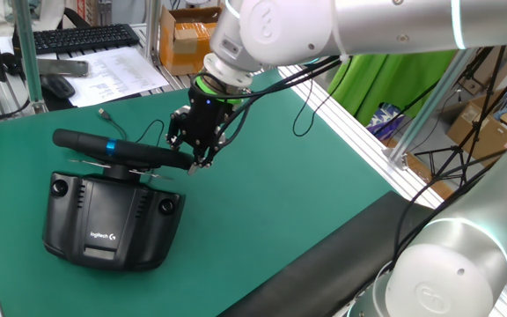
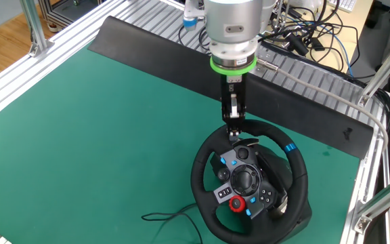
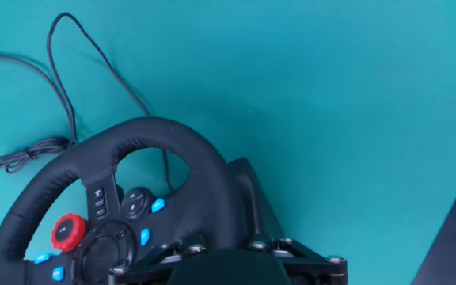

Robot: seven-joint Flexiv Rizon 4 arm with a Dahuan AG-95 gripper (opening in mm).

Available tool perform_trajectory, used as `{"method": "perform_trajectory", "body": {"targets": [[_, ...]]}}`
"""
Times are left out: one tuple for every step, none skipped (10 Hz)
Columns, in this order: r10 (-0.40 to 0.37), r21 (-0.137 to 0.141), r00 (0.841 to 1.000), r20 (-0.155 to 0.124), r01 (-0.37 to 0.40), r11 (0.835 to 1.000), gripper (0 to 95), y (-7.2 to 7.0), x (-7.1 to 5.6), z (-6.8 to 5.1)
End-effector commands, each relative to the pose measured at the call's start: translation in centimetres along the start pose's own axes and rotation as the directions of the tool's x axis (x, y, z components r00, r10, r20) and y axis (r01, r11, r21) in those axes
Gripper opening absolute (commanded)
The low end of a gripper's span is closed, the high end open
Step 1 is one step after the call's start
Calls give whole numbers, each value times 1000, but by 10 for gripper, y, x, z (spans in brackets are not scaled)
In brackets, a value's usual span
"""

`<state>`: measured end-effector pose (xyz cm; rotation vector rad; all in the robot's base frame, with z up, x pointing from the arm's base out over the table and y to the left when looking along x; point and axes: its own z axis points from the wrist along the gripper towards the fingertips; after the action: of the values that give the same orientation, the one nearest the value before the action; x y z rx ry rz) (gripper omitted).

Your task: Rotate the steering wheel 90 degrees clockwise

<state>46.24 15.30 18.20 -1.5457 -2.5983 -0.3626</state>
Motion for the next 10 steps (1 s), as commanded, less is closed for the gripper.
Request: {"method": "perform_trajectory", "body": {"targets": [[-18, 8, 1000, 15, 18, 1000, 0, 1, -1, 1], [-15, 7, 1000, 12, 15, 1000, 0, 1, 0, 1], [-17, 16, 1000, 5, 17, 1000, 0, 0, 1, 0], [-20, 21, 1000, 3, 20, 1000, 0, 0, 2, 0], [-19, 21, 1000, 3, 19, 1000, 0, 0, 3, 0], [-21, 27, 1000, 14, 20, 999, 0, 0, 5, -1], [-21, 41, 999, 38, 19, 999, 0, -2, 7, -1], [-20, 54, 998, 57, 17, 998, 0, -3, 8, -1], [7, 51, 998, 59, -10, 999, 0, -3, 8, -2], [35, 49, 998, 61, -38, 998, 0, -3, 8, -2]]}}
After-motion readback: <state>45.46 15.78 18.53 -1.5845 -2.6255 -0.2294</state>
